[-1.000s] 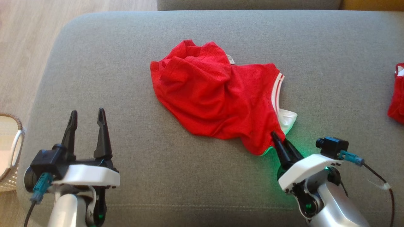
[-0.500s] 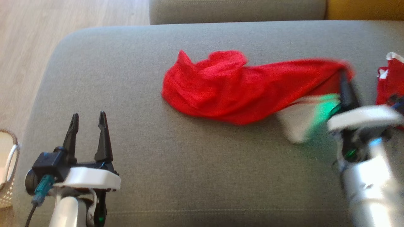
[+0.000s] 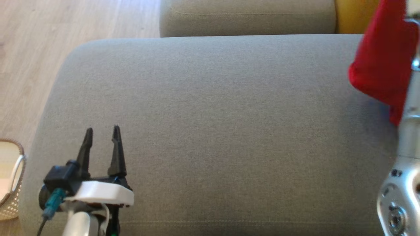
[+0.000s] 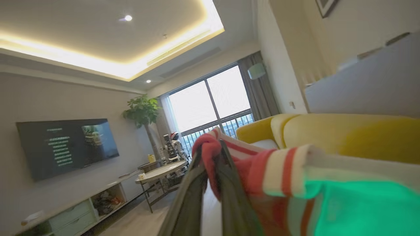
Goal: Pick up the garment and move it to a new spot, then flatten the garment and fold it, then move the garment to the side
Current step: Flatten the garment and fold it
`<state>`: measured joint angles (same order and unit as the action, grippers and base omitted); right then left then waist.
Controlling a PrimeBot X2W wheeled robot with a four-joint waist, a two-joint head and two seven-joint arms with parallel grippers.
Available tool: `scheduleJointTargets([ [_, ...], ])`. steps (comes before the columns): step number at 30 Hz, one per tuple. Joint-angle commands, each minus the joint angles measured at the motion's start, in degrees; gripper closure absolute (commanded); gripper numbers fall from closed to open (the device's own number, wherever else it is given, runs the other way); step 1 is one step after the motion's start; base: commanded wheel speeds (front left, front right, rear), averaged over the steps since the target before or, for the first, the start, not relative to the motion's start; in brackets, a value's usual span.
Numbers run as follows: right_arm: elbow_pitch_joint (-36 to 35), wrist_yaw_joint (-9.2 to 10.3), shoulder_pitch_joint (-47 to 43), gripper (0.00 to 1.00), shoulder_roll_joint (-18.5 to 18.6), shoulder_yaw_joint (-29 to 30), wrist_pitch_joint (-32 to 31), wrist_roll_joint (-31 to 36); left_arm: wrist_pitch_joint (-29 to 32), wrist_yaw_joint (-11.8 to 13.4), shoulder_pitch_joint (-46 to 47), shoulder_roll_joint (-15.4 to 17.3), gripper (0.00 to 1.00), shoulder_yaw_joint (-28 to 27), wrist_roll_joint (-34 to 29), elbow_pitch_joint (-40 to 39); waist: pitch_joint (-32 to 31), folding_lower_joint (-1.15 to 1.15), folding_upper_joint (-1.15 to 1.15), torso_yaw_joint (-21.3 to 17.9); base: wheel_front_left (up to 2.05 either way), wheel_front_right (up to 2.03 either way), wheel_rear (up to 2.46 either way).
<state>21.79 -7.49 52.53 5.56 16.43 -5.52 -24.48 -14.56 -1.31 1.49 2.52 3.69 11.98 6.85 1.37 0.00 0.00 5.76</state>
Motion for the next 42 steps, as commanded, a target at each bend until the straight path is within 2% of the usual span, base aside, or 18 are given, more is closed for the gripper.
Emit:
scheduleJointTargets([
  [1,-2.2,0.0,2.4,1.0,-1.7,-2.8,-1.1,0.5,-0.4,0.4,1.4,0.4,0.0,-1.2,0.4,-1.8,0.0,0.0,0.0,0.6,0.0,0.0,0.0],
  [5,-1.0,0.0,1.3,1.0,-2.6,-11.2,-3.4,0.2,-0.4,0.8,1.7,0.4,0.0,0.8,1.5,-1.6,0.9,0.0,0.0,2.6,0.0,0.0,0.0],
  [8,3.7,0.0,-1.7,1.0,-2.7,-19.6,-3.4,-3.6,-0.4,0.6,2.7,0.4,0.0,2.7,2.2,-1.1,1.9,0.0,0.0,4.9,0.0,0.0,0.0],
  [12,10.8,0.0,-6.0,1.0,-2.7,-32.5,-0.2,-9.2,-0.4,0.8,3.9,0.4,0.0,5.2,3.1,-0.3,3.2,0.0,0.0,8.4,0.0,0.0,0.0],
  [16,14.0,0.0,-8.6,1.0,-2.7,-46.1,3.6,-17.7,-0.4,1.1,4.2,0.4,0.0,7.4,3.8,0.5,3.7,0.0,0.0,10.9,0.0,0.0,0.0],
  [17,14.8,0.0,-8.7,0.09,-2.7,-48.4,4.7,-19.4,-0.4,1.2,4.1,0.4,0.0,7.7,3.9,0.8,3.6,0.0,0.0,11.3,0.0,0.0,0.0],
  [18,15.6,0.0,-8.7,0.0,-2.7,-50.6,5.4,-21.3,-0.4,1.2,4.0,0.4,0.0,8.0,3.9,1.0,3.6,0.0,0.0,11.5,0.0,0.0,0.0],
  [23,20.8,0.0,-6.2,0.0,-2.7,-56.9,8.1,-26.9,-0.4,1.7,3.3,0.4,0.0,8.0,3.8,1.3,2.9,0.0,0.0,11.1,0.0,0.0,0.0],
  [27,27.0,0.0,-2.9,0.0,-2.7,-57.7,11.3,-25.6,-0.4,1.8,2.8,0.4,0.0,6.3,3.5,0.8,2.0,0.0,0.0,7.6,0.0,0.0,0.0],
  [35,35.2,0.0,-1.7,0.0,-2.0,-50.3,18.9,-18.8,-0.4,2.2,3.4,0.4,0.0,5.4,3.9,-1.4,1.3,0.0,0.0,-0.7,0.0,0.0,0.0],
  [39,34.5,0.0,-3.1,0.0,0.5,-46.9,20.2,-15.6,-0.4,2.5,4.2,0.4,0.0,5.3,4.0,-2.0,1.6,0.0,0.0,-3.7,0.0,0.0,0.0],
  [42,30.7,0.0,-6.2,0.0,3.0,-41.6,20.5,-11.8,-0.4,2.6,4.8,0.4,0.0,5.3,4.1,-2.7,1.9,0.0,0.0,-6.3,0.0,0.0,0.0],
])
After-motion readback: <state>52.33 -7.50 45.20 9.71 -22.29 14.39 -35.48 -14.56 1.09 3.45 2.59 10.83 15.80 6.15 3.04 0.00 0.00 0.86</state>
